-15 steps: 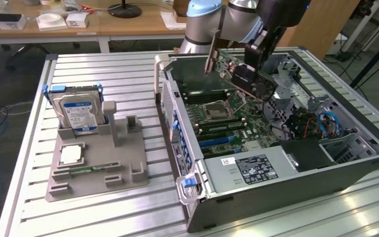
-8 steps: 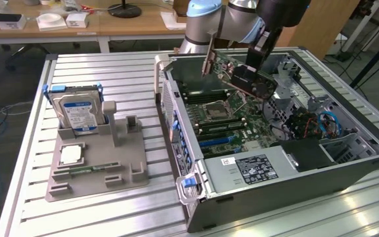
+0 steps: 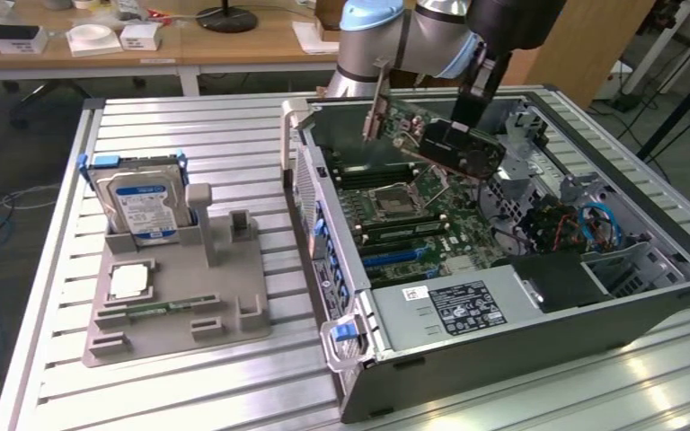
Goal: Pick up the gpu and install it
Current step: 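Insert the gpu into the slot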
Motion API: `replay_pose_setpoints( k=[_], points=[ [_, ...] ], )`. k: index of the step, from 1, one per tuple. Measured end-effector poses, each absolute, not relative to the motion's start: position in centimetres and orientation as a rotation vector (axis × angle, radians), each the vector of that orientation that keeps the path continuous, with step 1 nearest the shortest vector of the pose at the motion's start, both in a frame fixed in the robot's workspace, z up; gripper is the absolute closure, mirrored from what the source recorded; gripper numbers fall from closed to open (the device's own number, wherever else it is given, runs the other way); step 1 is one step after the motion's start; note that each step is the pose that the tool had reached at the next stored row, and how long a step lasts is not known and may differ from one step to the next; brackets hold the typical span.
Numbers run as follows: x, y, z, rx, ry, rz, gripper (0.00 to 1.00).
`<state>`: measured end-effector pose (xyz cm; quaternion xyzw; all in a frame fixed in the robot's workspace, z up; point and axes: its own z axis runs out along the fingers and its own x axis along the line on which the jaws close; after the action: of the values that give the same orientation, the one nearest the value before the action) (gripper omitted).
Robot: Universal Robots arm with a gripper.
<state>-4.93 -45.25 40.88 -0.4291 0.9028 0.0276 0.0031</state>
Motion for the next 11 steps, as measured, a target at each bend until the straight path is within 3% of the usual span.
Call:
replay_pose_setpoints(
  k=[11],
  points=[
    [-4.93, -45.25, 40.82, -1.581, 2.712, 0.087, 0.74]
  ],
)
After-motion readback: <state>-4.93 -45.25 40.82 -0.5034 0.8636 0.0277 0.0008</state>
